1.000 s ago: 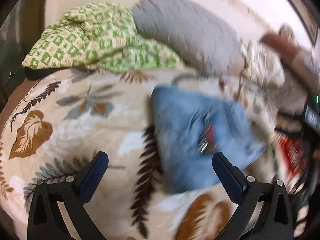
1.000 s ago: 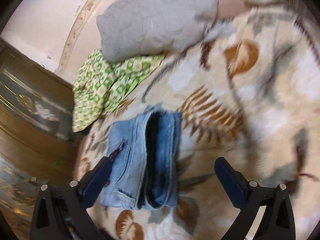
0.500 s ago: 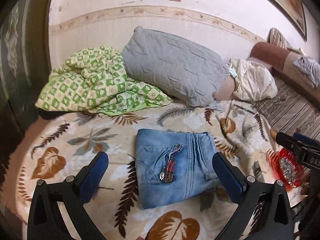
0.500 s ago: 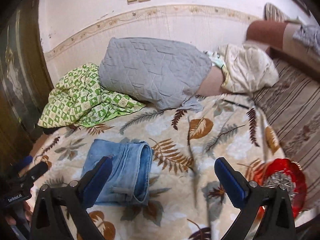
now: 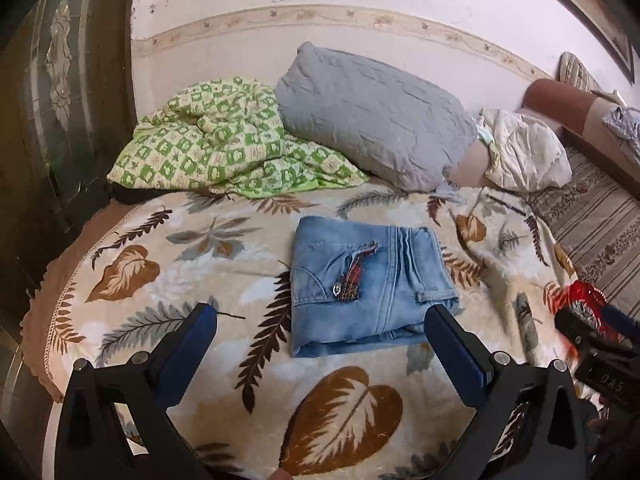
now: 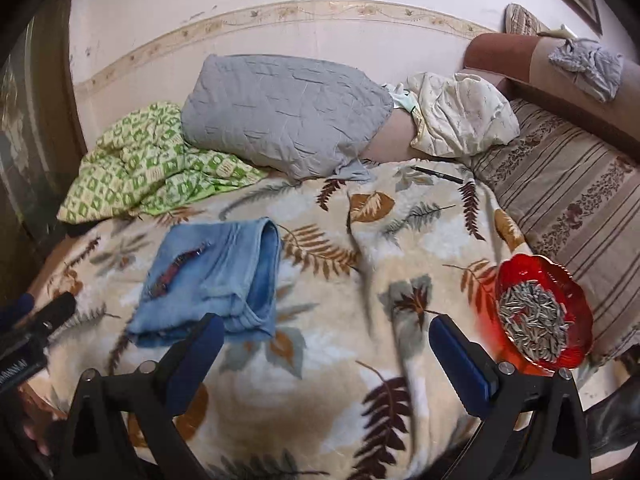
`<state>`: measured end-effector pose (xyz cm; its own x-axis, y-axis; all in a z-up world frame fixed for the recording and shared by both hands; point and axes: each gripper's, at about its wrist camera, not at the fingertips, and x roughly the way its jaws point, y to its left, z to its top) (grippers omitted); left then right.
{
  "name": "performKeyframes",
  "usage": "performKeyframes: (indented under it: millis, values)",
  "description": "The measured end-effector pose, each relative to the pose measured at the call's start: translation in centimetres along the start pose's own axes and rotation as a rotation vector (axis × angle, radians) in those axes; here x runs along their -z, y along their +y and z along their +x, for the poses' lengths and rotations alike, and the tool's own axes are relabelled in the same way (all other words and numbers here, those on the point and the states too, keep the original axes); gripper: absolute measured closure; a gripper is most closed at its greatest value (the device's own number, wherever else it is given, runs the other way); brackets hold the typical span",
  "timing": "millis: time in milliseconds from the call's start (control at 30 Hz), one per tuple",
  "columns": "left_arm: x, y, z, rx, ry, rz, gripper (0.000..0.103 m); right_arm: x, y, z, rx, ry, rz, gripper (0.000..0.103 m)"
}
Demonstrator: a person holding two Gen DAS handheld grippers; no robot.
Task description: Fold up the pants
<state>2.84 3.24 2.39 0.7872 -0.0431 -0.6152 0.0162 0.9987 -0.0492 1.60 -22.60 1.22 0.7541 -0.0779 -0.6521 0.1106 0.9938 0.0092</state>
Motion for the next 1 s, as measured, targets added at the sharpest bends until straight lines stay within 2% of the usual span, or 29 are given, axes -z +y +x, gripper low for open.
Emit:
performKeyframes:
  millis: [367, 1000]
  values:
    - [0.6, -1.1, -0.6, 0.004, 0.025, 0.056, 0.0, 0.1, 0.4, -0.6, -0.012, -0.01, -0.007, 0.0]
    - [0.9, -1.5, -0.8, 0.008, 0.043, 0.052, 0.0, -0.1, 0.4, -0.7, -0.026, -0.015, -0.011, 0.0]
